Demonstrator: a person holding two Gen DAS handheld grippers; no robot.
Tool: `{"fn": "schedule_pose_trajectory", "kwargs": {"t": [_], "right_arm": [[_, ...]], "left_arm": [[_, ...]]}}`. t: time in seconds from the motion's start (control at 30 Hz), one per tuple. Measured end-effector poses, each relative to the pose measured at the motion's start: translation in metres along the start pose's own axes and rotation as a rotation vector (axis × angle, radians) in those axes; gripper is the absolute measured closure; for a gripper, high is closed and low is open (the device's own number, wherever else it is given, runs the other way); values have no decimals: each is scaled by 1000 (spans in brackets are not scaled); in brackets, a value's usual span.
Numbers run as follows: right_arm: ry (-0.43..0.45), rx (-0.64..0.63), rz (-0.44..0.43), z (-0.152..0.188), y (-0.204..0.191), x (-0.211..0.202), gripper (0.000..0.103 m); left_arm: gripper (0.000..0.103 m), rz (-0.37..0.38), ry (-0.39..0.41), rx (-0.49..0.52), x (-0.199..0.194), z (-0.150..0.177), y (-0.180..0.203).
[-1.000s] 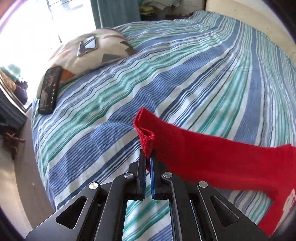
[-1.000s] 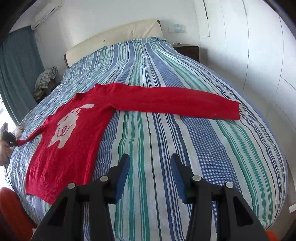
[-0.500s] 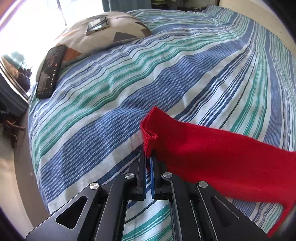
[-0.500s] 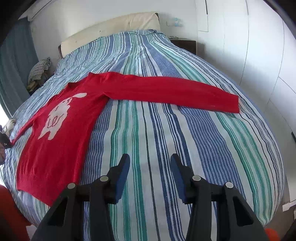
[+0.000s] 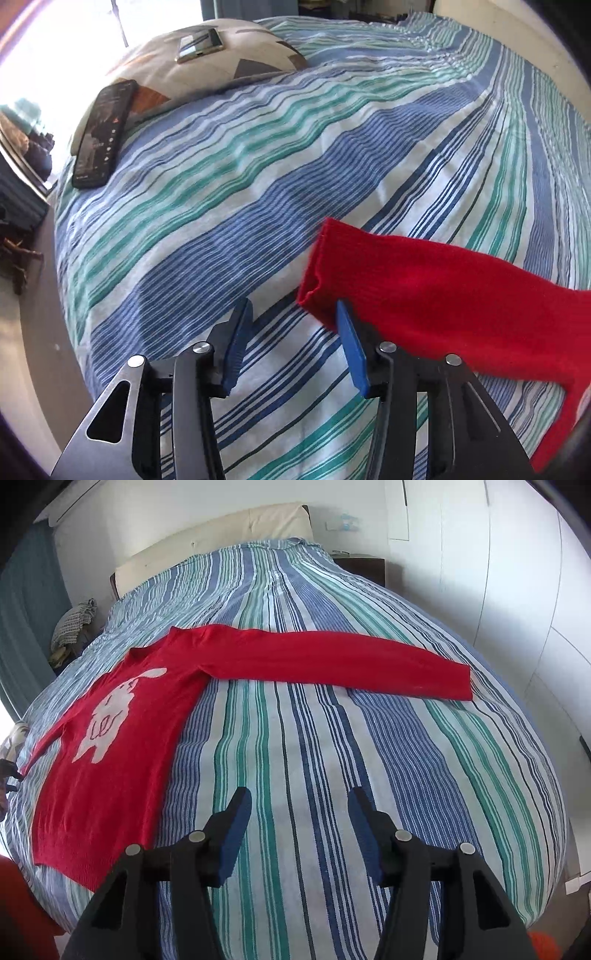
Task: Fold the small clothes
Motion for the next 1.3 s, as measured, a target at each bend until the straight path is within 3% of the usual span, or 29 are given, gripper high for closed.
{"fn": "schedule_pose_trajectory", "kwargs": {"t": [0.1, 0.2, 0.33, 0.47, 0.6, 0.67, 0.73, 0.77, 0.83, 1.03, 1.13, 1.3], "right_arm": [[-1, -3, -1, 0, -1, 1, 49], [-4, -8, -1, 1, -3, 2, 49], [-14, -24, 0, 4, -9, 5, 49], [-18, -56, 4, 6, -16, 5, 49], [-15, -72, 11, 6, -18, 4, 49], [-15, -70, 10, 6, -18, 4, 49], [-19, -59, 2, 6, -16, 4, 49], [-21, -55, -2, 6, -15, 5, 49], [-26, -47, -9, 5, -12, 6, 49], [-35, 4, -24, 5, -5, 12, 49], [-22, 20, -23, 5, -4, 8, 49], [-6, 7, -11, 5, -6, 2, 49]], "left_arm": [[52, 37, 20, 31, -20, 14, -5], [49, 101, 52, 122, -46, 34, 14], [43, 245, 91, 274, -82, 59, 80], [42, 357, 102, 336, -97, 62, 157], [38, 334, 90, 390, -81, 69, 221], [38, 260, 73, 419, -58, 81, 233], [36, 165, 23, 443, -28, 94, 228], [36, 161, 16, 447, -19, 97, 219], [29, 191, 56, 435, -22, 95, 202], [25, 110, 90, 443, -47, 89, 148], [25, 145, 66, 405, -57, 100, 116], [23, 259, -28, 327, -75, 148, 80]]}}
Point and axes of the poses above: each gripper's, at about its wrist camera, not at the fingertips, and x roughly the way its jaws point, y to its right, z to its underside, the point moved 5 cm from there along x, roughly the way its jaws point, and after that the axes turned 5 degrees about -x, right-handed, at the moved point
